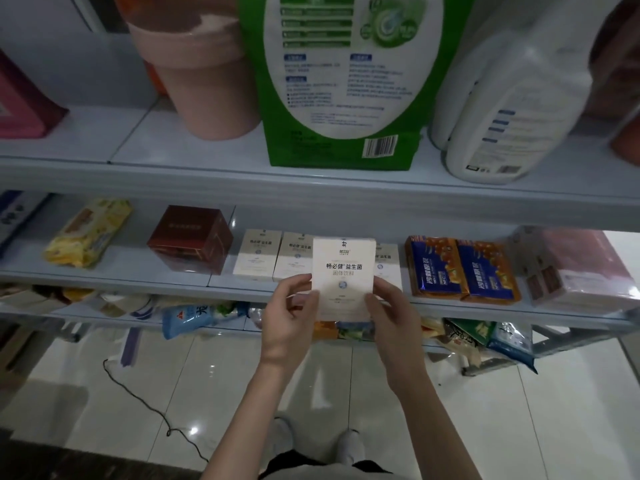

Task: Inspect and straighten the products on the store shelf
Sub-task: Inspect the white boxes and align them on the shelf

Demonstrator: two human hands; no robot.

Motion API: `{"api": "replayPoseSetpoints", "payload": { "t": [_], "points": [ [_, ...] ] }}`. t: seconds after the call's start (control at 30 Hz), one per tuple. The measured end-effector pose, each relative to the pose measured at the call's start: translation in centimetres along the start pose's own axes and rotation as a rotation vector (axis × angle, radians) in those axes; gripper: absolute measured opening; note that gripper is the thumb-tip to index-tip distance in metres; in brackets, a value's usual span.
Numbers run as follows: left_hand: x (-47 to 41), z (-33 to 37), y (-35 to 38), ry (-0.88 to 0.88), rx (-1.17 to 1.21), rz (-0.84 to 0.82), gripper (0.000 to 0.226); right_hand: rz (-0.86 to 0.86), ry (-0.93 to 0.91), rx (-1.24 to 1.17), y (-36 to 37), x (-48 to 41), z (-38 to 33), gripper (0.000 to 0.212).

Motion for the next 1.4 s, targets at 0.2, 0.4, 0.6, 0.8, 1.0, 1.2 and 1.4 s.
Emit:
{"api": "replayPoseSetpoints", "payload": {
  "t": [0.2, 0.4, 0.6, 0.8, 1.0, 1.2, 1.4],
  "points": [
    [1.7, 1.0, -0.3, 0.018, -0.013, 0.005, 0.024, 0.014, 0.017, -0.078, -0.2, 1.0, 0.0, 0.034],
    [1.9, 1.5, -0.6, 0.014, -0.111, 0.027, 0.025, 0.036, 0.017, -0.085, -0.3, 1.2, 0.3, 0.028],
    [2.2, 1.3, -0.8, -0.01, -0.119, 0.041, 0.025, 0.013, 0.022, -0.117, -0.2, 1.6, -0.2, 0.028],
    [2.0, 1.3, -0.8, 0.005, -0.12, 0.073, 0.026, -0.113, -0.082, -0.087, 0.2, 2.3, -1.4, 0.032],
    [1.8, 1.3, -0.9, 0.004, -0.096, 0.084, 0.031, -0.255, -0.249, 0.042, 1.0, 2.2, -1.7, 0.04],
    [1.3, 1.0, -1.3, -0.063, -0.016, 0.1, 0.032, -0.216, -0.23, -0.035, 0.9, 1.8, -1.7, 0.039],
    [1.1, 1.7, -1.5, -0.11, 0.019, 0.057, 0.02, -0.043, 0.013, -0.206, 0.2, 1.3, -1.3, 0.026]
  ]
}}
Point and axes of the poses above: each hand's wrist, its own x-axis away from the middle knuckle, its own y-axis out of the palm, z = x × y, the point moved 3 cm from there along -x, towards the middle knuckle, and after that the axes turned 11 degrees about -x, right-handed, at the moved point
